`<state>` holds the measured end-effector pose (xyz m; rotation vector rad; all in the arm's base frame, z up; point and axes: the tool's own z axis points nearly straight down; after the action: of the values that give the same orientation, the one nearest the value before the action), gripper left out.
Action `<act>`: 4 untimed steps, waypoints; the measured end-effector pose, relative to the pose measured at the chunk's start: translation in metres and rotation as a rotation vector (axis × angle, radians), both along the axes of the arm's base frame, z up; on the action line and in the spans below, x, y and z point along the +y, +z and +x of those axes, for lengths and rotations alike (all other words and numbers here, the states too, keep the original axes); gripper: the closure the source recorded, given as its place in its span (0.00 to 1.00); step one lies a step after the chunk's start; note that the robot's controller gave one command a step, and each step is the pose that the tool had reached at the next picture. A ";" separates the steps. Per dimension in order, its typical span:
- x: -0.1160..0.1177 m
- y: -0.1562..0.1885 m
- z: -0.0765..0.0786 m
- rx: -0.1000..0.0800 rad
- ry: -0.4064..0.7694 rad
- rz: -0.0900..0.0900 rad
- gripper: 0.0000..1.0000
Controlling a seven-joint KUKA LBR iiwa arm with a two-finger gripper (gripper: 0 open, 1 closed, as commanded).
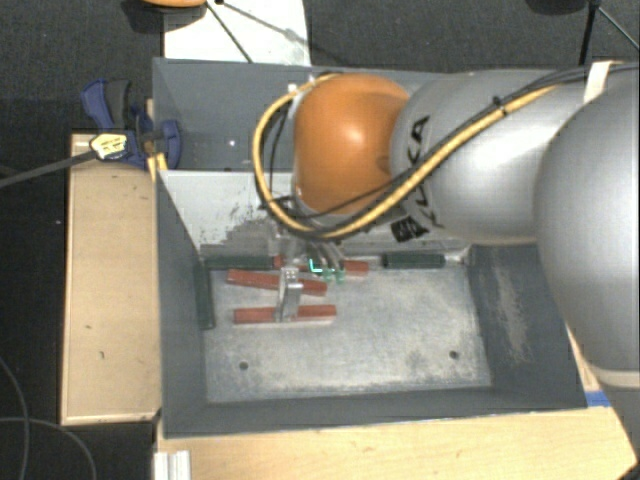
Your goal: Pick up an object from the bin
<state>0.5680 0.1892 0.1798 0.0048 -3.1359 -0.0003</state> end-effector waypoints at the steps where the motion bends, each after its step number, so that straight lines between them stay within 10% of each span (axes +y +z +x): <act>1: -0.001 0.005 0.002 -0.008 -0.004 0.002 0.00; 4: 0.005 -0.108 0.015 -0.007 0.186 0.002 0.00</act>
Offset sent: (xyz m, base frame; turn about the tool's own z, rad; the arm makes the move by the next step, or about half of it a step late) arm 0.0104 0.0130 -0.1053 -0.0754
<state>0.5833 0.1941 0.0717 0.2974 -3.1291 -0.0019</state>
